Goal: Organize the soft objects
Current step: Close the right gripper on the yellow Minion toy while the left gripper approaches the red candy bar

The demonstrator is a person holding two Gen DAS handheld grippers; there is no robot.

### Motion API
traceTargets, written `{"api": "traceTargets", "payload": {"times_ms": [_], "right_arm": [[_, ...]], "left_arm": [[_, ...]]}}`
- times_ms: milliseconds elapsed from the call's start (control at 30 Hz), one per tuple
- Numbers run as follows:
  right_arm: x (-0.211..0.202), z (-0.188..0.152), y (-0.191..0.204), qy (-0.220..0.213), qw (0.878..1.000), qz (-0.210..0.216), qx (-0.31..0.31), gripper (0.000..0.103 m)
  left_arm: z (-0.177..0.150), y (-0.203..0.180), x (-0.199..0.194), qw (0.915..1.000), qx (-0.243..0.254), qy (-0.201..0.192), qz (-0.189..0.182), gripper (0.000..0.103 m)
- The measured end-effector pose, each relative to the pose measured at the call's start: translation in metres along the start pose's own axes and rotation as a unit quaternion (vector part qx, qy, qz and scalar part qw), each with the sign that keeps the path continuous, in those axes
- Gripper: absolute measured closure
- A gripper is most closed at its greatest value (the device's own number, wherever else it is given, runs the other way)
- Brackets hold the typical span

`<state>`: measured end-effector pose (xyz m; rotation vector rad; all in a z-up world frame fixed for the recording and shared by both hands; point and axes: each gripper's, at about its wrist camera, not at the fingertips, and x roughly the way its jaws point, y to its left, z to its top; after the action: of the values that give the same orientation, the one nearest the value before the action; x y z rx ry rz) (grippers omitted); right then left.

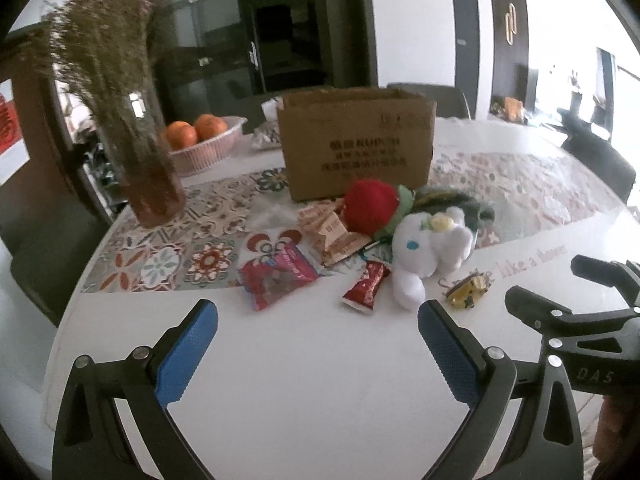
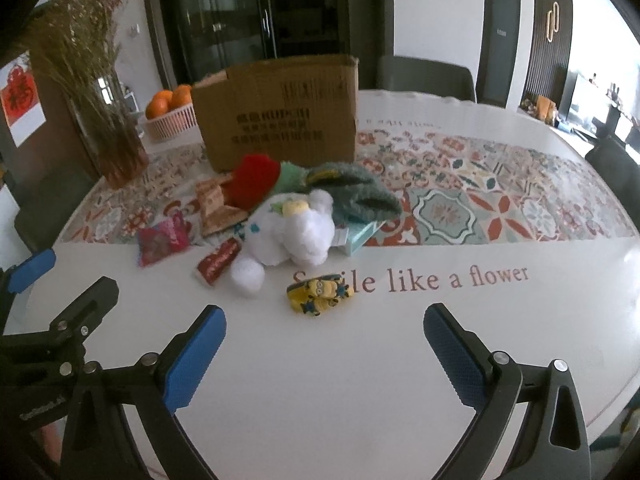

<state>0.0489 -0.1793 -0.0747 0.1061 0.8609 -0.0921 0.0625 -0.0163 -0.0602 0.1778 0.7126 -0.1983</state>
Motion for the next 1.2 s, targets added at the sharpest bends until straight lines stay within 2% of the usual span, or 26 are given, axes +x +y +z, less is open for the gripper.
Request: {"api": "traceTargets", "payload": {"times_ms": [167,533,767,1133,1200], "right_arm": [[0.026,0.002,0.0,0.025,1.0,-0.004,-0.002,0.007],[0.077,0.001,-0.004,0.08,0.997,-0.004,0.008,0.016],[0.093,0.001,0.0,0.091,0.996,-0.004,0.002,0.019],[0.107,0.003,-0.001,0.093,0.996,-0.013,-0.007,0.029],[0.107,0.004,-0.001,0.09,0.996,-0.014,-0.009,0.032]], "left_arm": [[0.0,-0.002,0.032,0.9993,0.022,0.023,-0.019,0.002],[0.001,-0.014,0.098,0.9936,0.073,0.068,-0.053,0.012],[0.002,-0.014,0.123,0.9902,0.072,0.089,-0.079,0.018],[0.008,-0.02,0.152,0.9887,0.08,0.098,-0.081,0.03],[0.009,-0.021,0.154,0.9887,0.076,0.099,-0.082,0.038]]}}
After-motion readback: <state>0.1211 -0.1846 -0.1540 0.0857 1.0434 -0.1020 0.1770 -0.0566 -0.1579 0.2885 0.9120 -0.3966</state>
